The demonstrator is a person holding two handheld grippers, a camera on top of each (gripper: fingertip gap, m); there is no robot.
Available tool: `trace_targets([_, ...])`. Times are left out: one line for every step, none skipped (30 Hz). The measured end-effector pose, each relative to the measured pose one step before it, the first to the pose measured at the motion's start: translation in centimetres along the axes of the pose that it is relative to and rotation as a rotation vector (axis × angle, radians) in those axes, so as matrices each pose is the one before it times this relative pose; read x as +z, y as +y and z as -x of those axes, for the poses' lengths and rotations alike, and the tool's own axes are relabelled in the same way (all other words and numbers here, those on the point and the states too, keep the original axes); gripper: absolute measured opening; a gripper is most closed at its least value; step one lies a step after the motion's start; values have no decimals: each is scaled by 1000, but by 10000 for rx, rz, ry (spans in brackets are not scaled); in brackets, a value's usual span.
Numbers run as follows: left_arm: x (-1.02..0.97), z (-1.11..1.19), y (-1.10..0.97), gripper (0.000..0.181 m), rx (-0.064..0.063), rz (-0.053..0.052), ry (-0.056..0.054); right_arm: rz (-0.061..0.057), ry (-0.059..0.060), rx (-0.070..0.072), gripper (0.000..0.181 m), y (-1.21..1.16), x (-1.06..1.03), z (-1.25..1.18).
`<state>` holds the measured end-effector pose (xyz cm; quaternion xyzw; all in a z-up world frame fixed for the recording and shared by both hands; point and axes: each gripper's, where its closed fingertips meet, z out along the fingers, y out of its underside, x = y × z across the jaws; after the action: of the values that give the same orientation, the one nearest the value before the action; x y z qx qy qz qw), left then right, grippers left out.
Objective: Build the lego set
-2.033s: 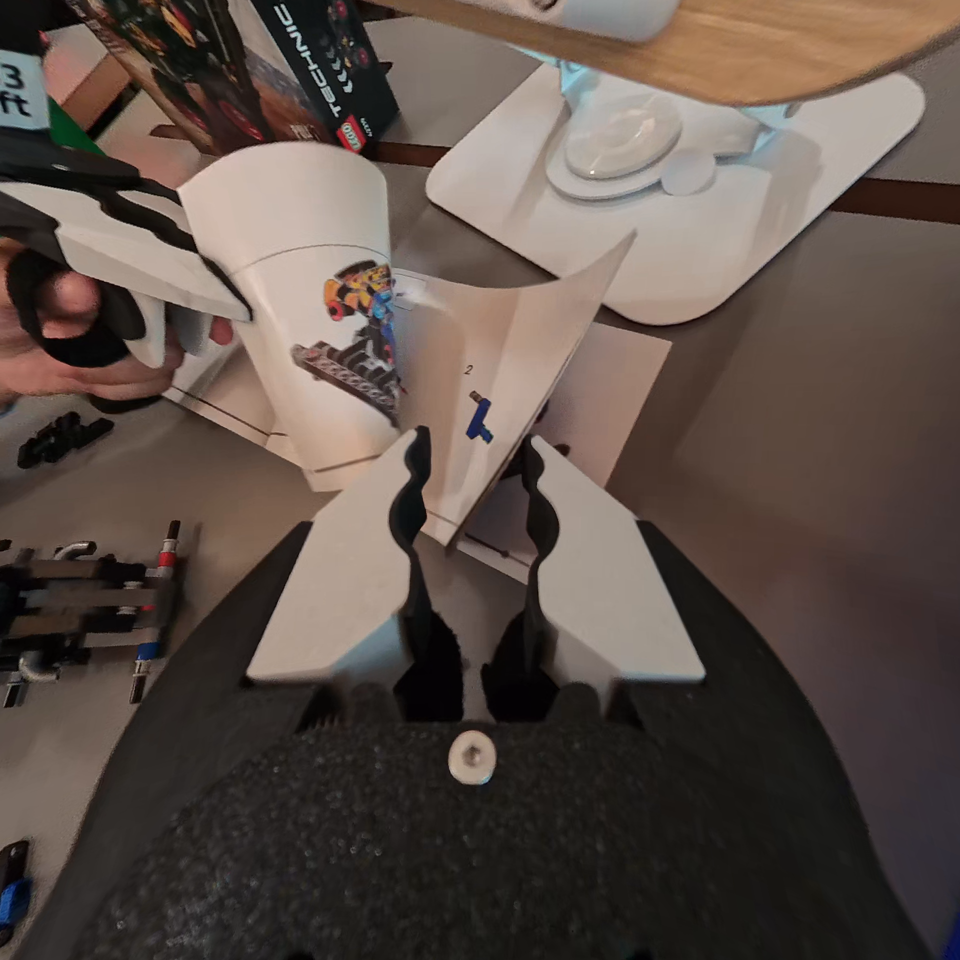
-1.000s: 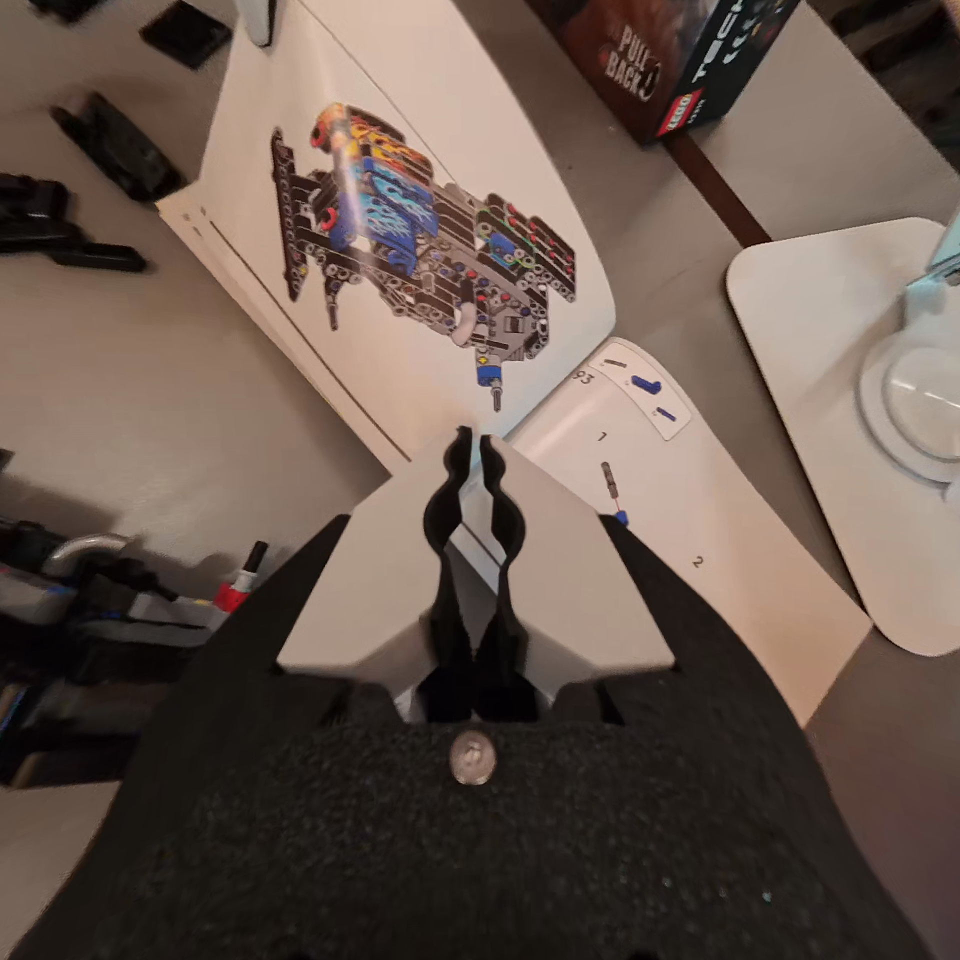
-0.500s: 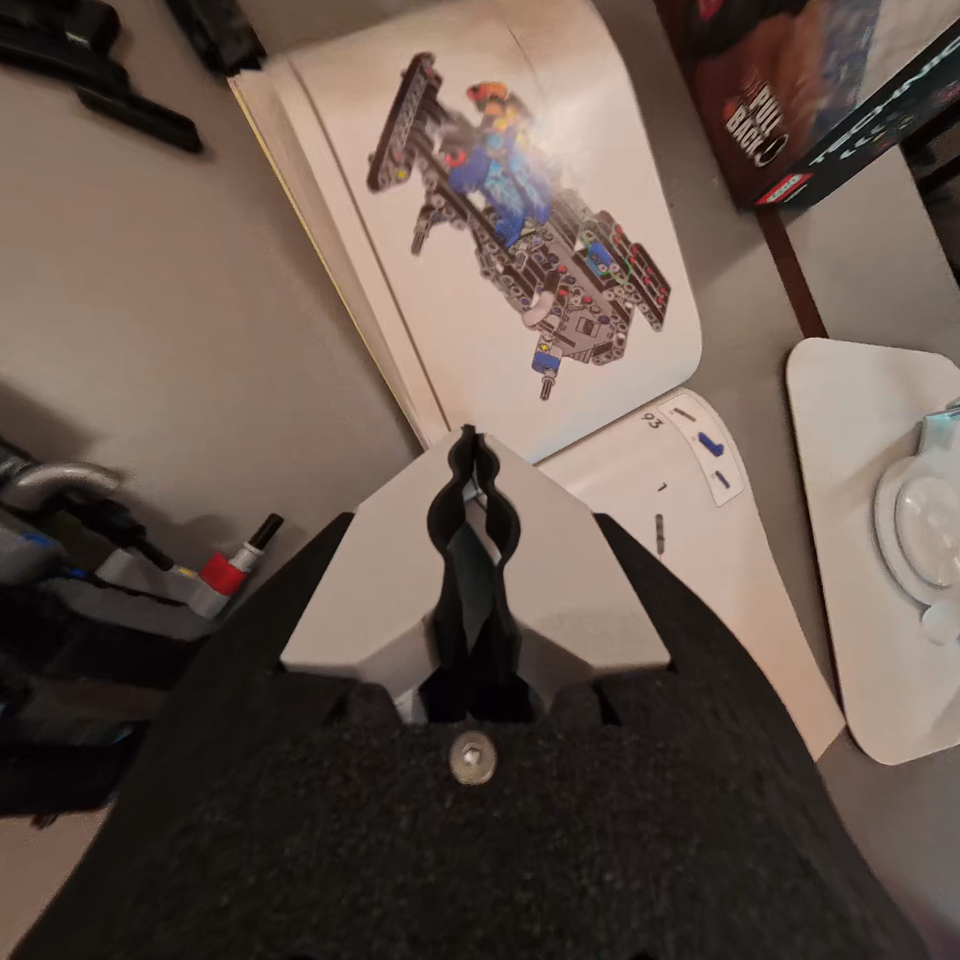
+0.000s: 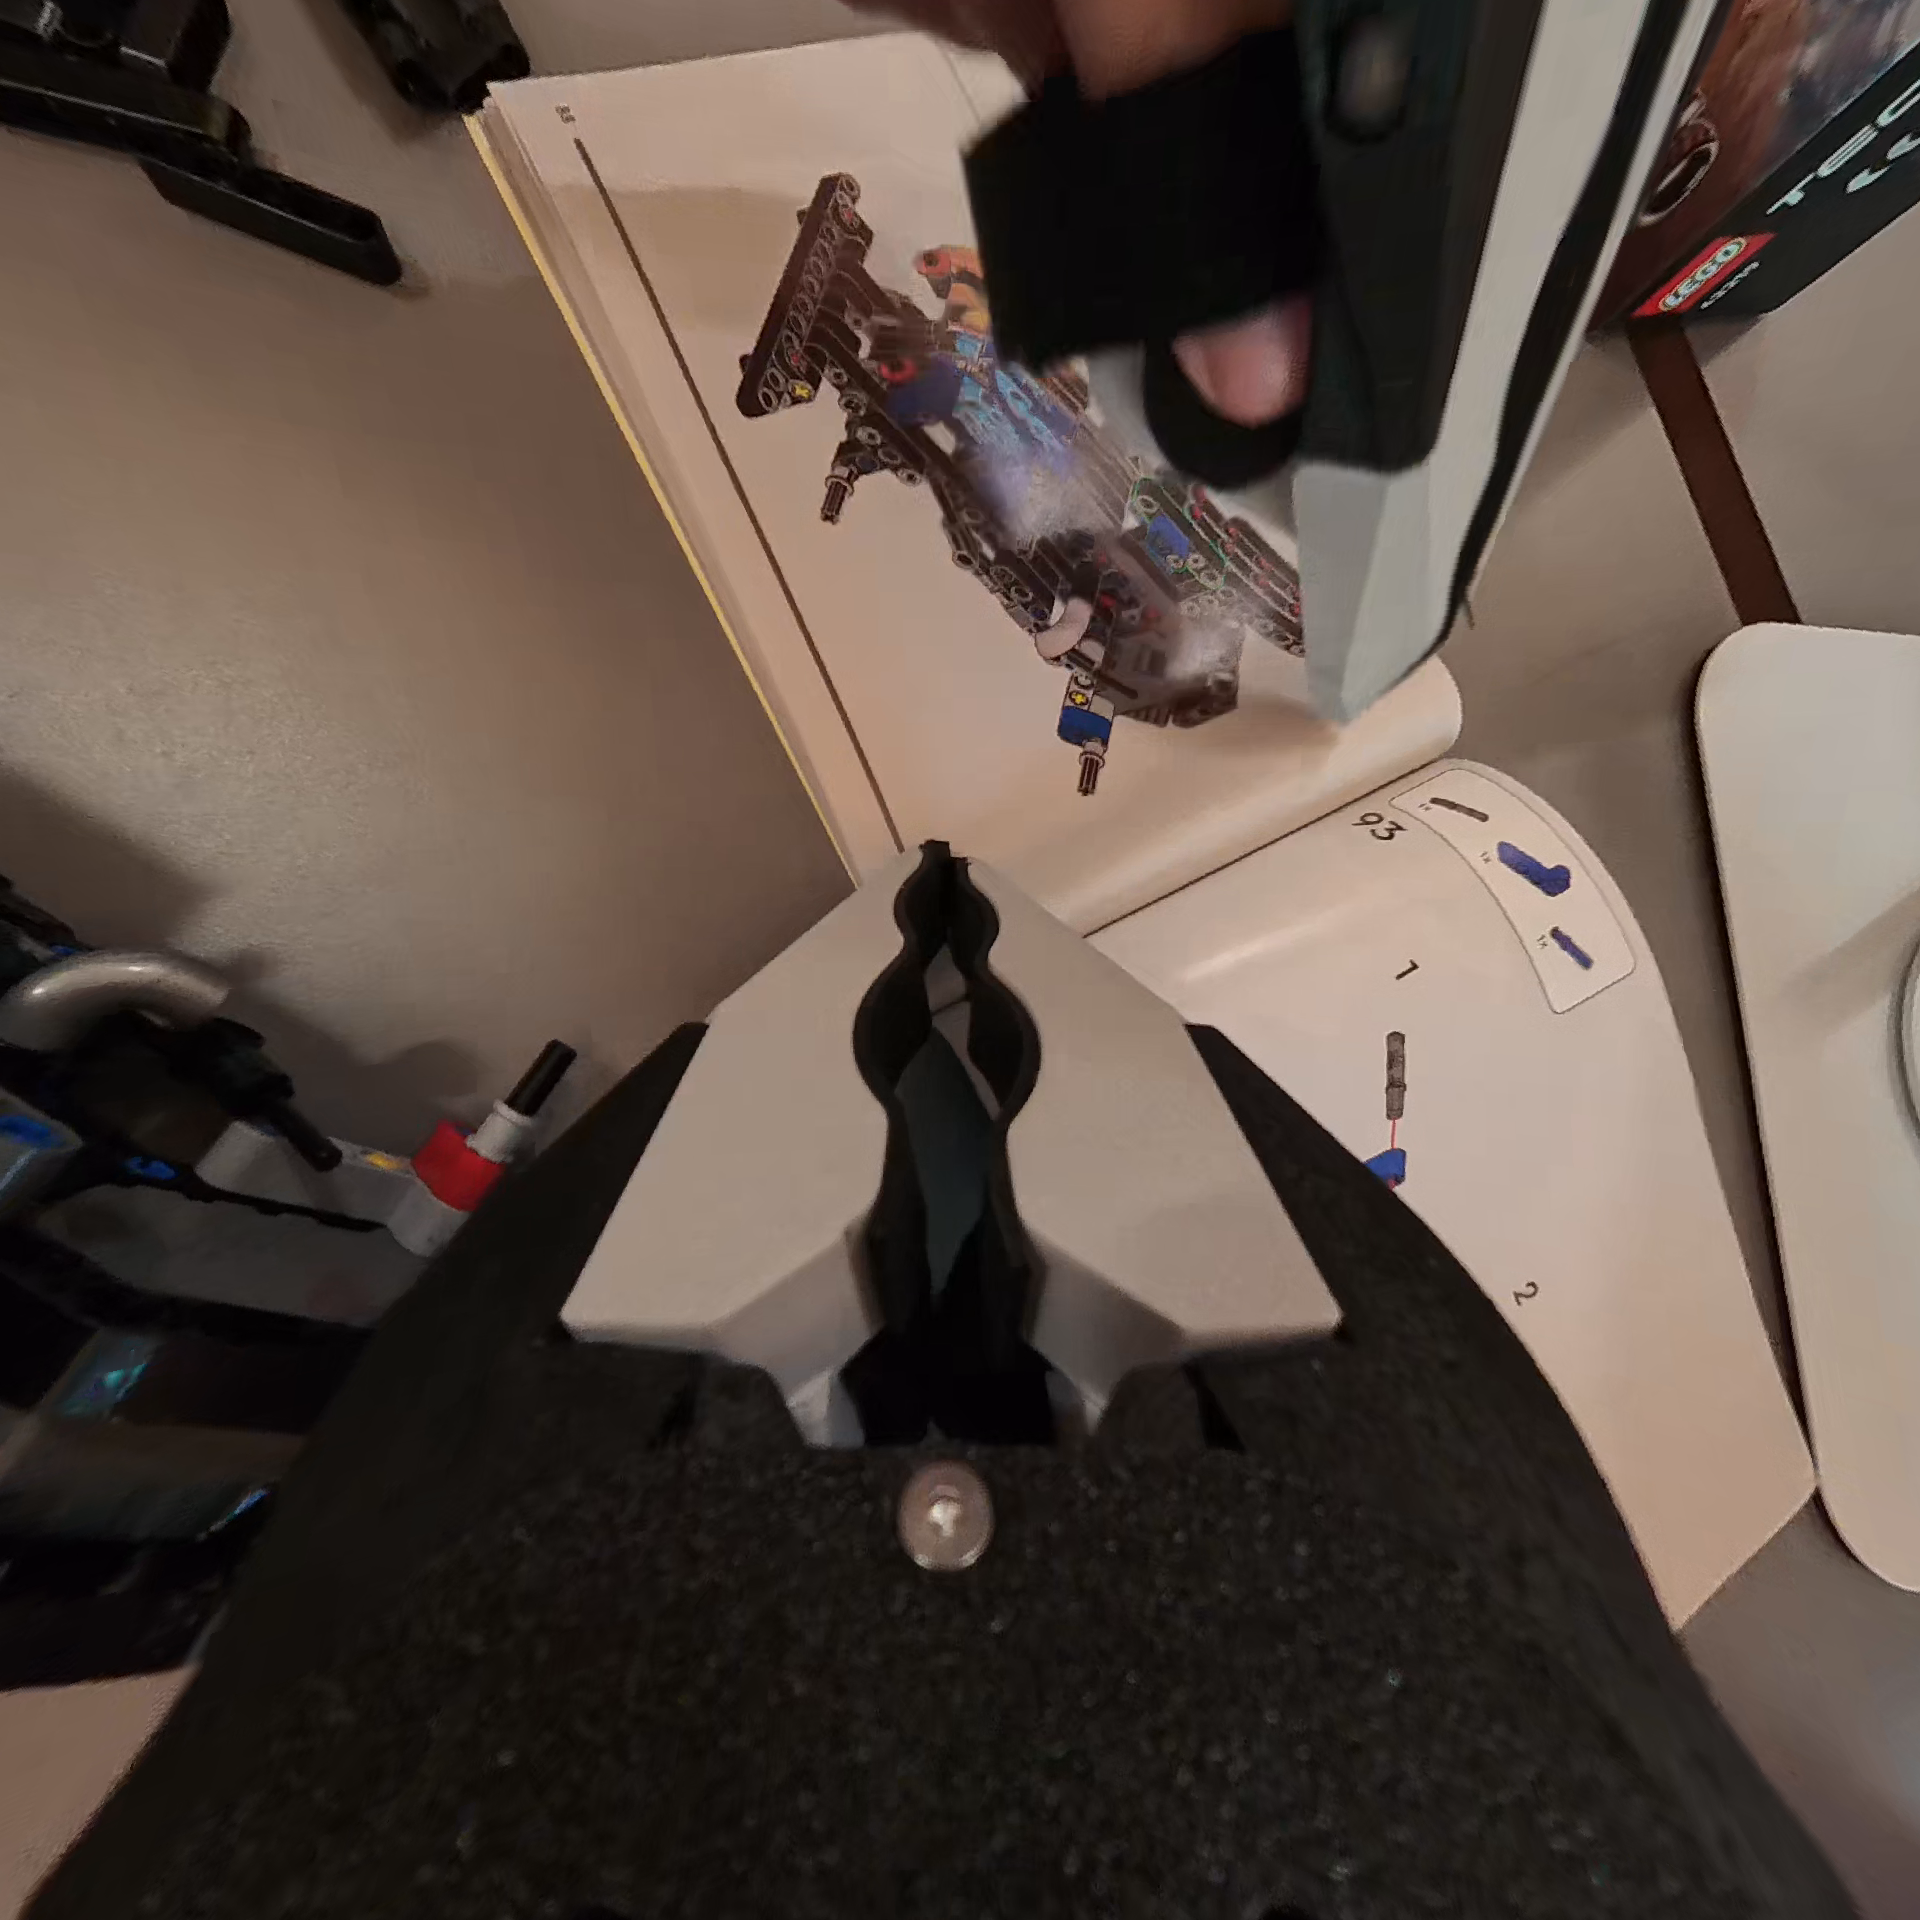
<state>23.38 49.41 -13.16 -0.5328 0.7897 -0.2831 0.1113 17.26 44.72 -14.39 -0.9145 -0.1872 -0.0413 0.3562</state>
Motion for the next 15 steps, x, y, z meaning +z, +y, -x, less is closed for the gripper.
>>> trace_targets([577,37,151,0,-161,-14,162,-69,-60,-13,0,22,-18,-3])
trace_targets([272,-43,44,0,-159,-164,201,-25,-60,3,0,39,-29,22])
trace_targets([100,15,205,0,-65,-94,110,29,9,-67,0,39,-37,5])
trace_targets([69,57,309,0,49,-59,24,39,48,-171,0,26,-24,29])
trace_targets([2,13,160,0,-63,-135,59,74,52,-40,0,32,-10,7])
trace_targets([-16,0,56,0,-120,-93,90,86,34,30,0,19,-12,3])
trace_targets([-6,-1,16,0,-60,-30,57,68,30,11,0,18,7,-5])
trace_targets([4,-10,-8,0,-38,-4,21,45,30,7,0,-4,2,-13])
trace_targets([-1,5,-17,0,-25,-16,3,29,52,5,0,1,4,0])
trace_targets([-10,-14,-20,0,-72,-28,9,2,40,56,0,-14,-2,-13])
trace_targets([-17,-2,-58,0,-49,-39,-5,-32,9,97,0,-45,12,2])
trace_targets([-32,-15,-96,0,81,-50,-55,-39,0,157,0,-92,-2,-1])
trace_targets([-182,24,-209,0,162,-91,-155,-24,12,120,0,-86,-25,-5])
trace_targets([-538,178,-454,4,144,-224,-343,-76,123,18,0,-189,-236,-170])
trace_targets([-1020,173,-786,10,78,-468,-389,-182,345,84,2,-392,-699,-543])
